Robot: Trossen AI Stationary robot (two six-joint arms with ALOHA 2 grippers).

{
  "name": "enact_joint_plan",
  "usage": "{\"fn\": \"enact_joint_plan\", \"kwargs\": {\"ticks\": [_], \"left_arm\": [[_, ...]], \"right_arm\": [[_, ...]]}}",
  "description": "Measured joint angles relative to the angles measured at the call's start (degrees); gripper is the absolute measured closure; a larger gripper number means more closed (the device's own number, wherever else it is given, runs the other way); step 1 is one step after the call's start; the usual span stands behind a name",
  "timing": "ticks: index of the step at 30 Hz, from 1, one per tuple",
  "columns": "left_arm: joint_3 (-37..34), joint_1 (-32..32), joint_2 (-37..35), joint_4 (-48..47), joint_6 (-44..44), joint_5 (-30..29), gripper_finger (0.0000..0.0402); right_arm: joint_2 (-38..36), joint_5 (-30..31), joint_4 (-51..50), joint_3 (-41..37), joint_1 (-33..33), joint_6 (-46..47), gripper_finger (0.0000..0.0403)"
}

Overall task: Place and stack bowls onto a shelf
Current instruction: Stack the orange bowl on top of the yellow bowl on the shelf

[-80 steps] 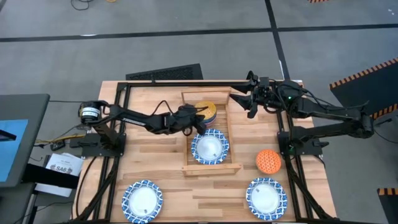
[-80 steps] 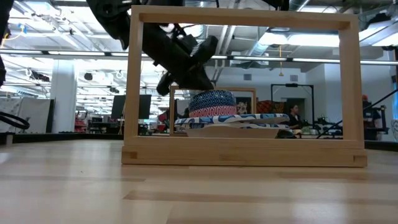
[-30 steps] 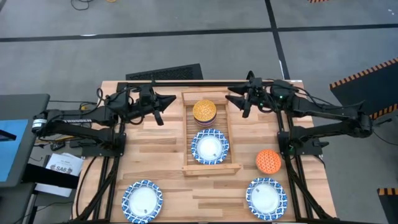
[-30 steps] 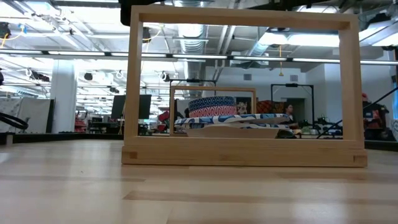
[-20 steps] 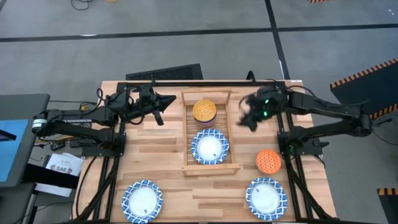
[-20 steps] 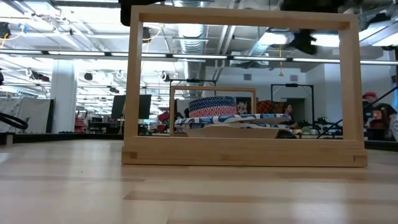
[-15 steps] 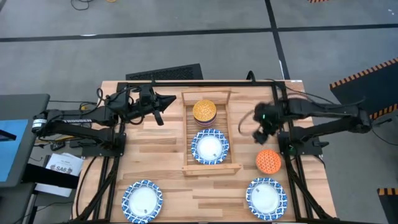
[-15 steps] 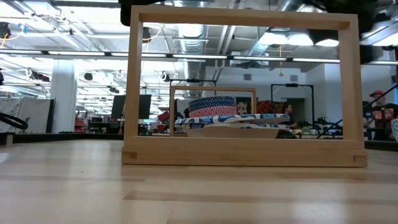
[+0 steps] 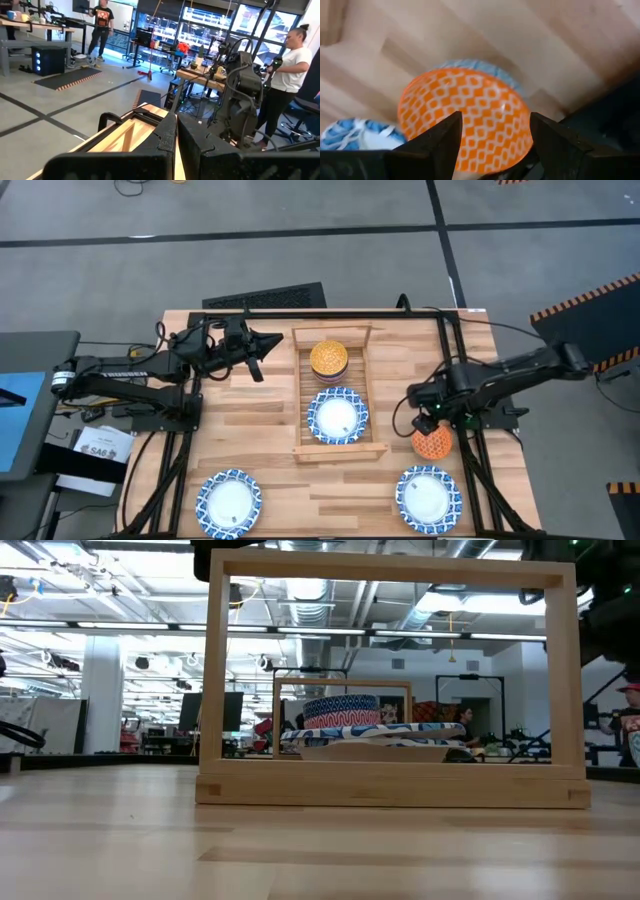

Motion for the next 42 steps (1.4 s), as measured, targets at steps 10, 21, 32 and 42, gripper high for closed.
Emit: {"fn": "enact_joint_plan", "kwargs": {"ticks": [10,21,32,42], "left_arm": [[0.0,0.0,0.0,0.0,-0.2,0.0,0.0401],[0.0,0.0,0.0,0.0,0.7,0.0,0.0401],[0.0,0.1,0.0,0.1,2.5,-0.2,0.0401],[0.0,0.2,0.0,0.6,4.5,-0.3,0.0401]], "right_arm": [[9.9,1.5,2.2,0.0,0.1,-6.7,0.0143],[17.6,1.5,2.6,0.0,0.1,-11.9,0.0211],[12.9,-2.8,-5.3,6.3,-1.3,-18.7,0.0365],[8.6,-4.4,-16.8,23.2,-11.6,-28.5,0.0365]]}}
